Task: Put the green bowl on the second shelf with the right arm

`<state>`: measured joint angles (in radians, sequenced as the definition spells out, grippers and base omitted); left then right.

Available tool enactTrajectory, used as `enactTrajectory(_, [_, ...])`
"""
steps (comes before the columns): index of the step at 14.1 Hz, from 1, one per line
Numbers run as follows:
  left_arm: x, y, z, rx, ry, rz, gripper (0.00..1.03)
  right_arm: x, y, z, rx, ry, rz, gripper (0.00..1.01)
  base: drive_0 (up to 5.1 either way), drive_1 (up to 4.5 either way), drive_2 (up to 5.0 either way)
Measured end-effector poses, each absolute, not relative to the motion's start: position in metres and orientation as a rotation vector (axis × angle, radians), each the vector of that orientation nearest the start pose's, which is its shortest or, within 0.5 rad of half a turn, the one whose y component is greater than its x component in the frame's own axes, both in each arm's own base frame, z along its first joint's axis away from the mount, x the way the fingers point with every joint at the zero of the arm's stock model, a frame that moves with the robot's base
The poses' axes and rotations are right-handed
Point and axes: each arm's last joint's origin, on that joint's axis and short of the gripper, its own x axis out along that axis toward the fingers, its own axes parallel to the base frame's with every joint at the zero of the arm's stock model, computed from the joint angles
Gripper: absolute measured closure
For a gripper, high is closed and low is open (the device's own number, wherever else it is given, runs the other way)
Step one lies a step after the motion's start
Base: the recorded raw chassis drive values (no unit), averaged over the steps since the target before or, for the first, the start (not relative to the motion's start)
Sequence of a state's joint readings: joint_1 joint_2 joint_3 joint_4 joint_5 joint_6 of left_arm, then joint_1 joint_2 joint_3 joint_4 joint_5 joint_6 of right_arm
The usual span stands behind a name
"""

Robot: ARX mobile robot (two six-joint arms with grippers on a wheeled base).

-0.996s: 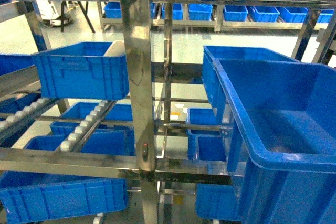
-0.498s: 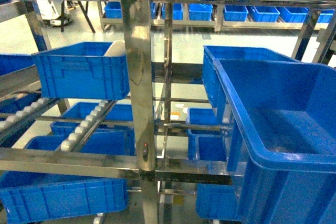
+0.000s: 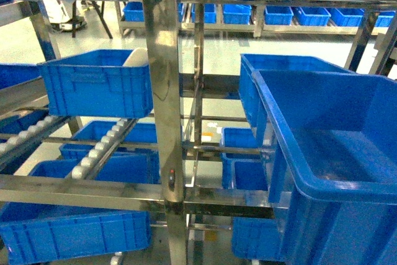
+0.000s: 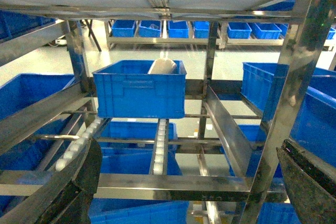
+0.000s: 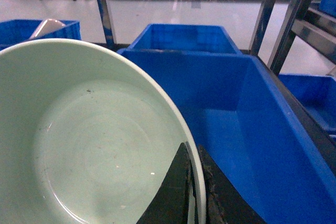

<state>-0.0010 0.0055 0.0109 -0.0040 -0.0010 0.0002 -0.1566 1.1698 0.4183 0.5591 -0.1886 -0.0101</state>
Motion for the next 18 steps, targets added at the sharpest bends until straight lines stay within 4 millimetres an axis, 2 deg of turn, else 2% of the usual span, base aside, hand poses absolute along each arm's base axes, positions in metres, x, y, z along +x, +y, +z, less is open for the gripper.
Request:
enactTrajectory(1, [0.097,0.000,0.166,0.000,-0.001,0.000,0.05,0.240,-0.032,0.187,0.012,0.232,0.047,0.99,0.0,0.00,0.0])
enactTrajectory(4, [0.097,0.000,0.166,0.000,-0.001,0.000,0.05,0.262,-0.035,0.161,-0.001,0.309,0.070,0.99,0.0,0.00,0.0])
enactTrajectory(8, [0.097,0.000,0.166,0.000,-0.001,0.000,0.05,0.308,-0.049,0.141,-0.013,0.378,0.083,0.99,0.0,0.00,0.0])
enactTrajectory(11, [0.097,0.000,0.166,0.000,-0.001,0.000,0.05,0.317,-0.052,0.137,-0.015,0.391,0.084,0.99,0.0,0.00,0.0])
enactTrajectory(14, [0.097,0.000,0.166,0.000,-0.001,0.000,0.05,0.336,-0.060,0.130,-0.023,0.413,0.085,0.99,0.0,0.00,0.0])
enactTrajectory(15, [0.097,0.000,0.166,0.000,-0.001,0.000,0.05,0.356,-0.066,0.126,-0.025,0.443,0.096,0.99,0.0,0.00,0.0])
enactTrajectory(16, [0.097,0.000,0.166,0.000,-0.001,0.000,0.05,0.405,-0.074,0.102,-0.034,0.629,0.191,0.99,0.0,0.00,0.0])
enactTrajectory(17, [0.097,0.000,0.166,0.000,-0.001,0.000,0.05,0.425,-0.081,0.082,-0.076,0.745,0.284,0.99,0.0,0.00,0.0])
enactTrajectory(18, [0.097,0.000,0.166,0.000,-0.001,0.000,0.05,0.432,-0.087,0.074,-0.098,0.780,0.322,0.99,0.0,0.00,0.0])
